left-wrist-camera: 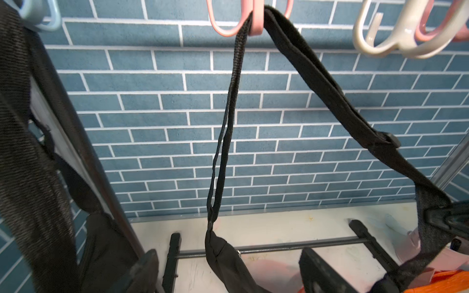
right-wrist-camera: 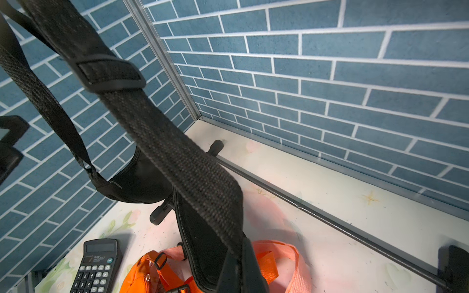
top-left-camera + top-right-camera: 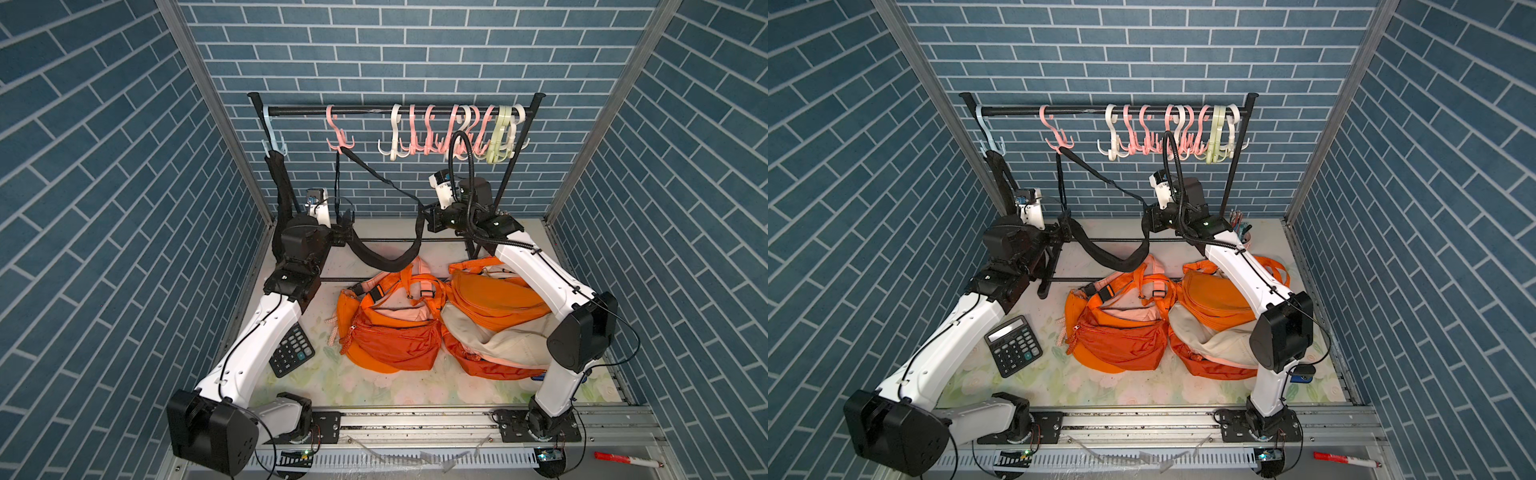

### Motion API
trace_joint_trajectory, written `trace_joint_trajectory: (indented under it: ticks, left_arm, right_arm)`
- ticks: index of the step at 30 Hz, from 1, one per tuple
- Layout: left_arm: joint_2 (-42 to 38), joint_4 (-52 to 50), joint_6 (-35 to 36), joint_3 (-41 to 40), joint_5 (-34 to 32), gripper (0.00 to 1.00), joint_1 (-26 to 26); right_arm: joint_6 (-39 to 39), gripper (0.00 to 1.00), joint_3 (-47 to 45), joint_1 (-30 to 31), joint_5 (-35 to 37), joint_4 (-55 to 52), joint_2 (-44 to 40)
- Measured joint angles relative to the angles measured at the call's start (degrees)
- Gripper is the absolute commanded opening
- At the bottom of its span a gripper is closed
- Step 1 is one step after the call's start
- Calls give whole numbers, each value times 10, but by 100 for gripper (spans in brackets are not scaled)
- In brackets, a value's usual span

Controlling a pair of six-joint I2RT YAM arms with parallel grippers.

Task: Take the bag off the hook
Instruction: Pick up the bag from the hook.

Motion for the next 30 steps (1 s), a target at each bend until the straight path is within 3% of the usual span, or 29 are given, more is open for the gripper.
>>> trace_joint_trajectory:
  ticks: [13,22,24,30]
  left_arm:
    - [106,90,-17,46,110,87,52]
    - [176,115,-20,123,142,79,59]
    - [189,117,-22,141,149,71,61]
    - [215,128,-28,160,168,35,66]
  right_arm:
    - [0,0,0,-6,-12,1,0]
    - [0,0,1,-6,-14,-4,1]
    - [0,0,3,-6,-16,-7,5]
    - [0,0,10,-6,-21,-21,18]
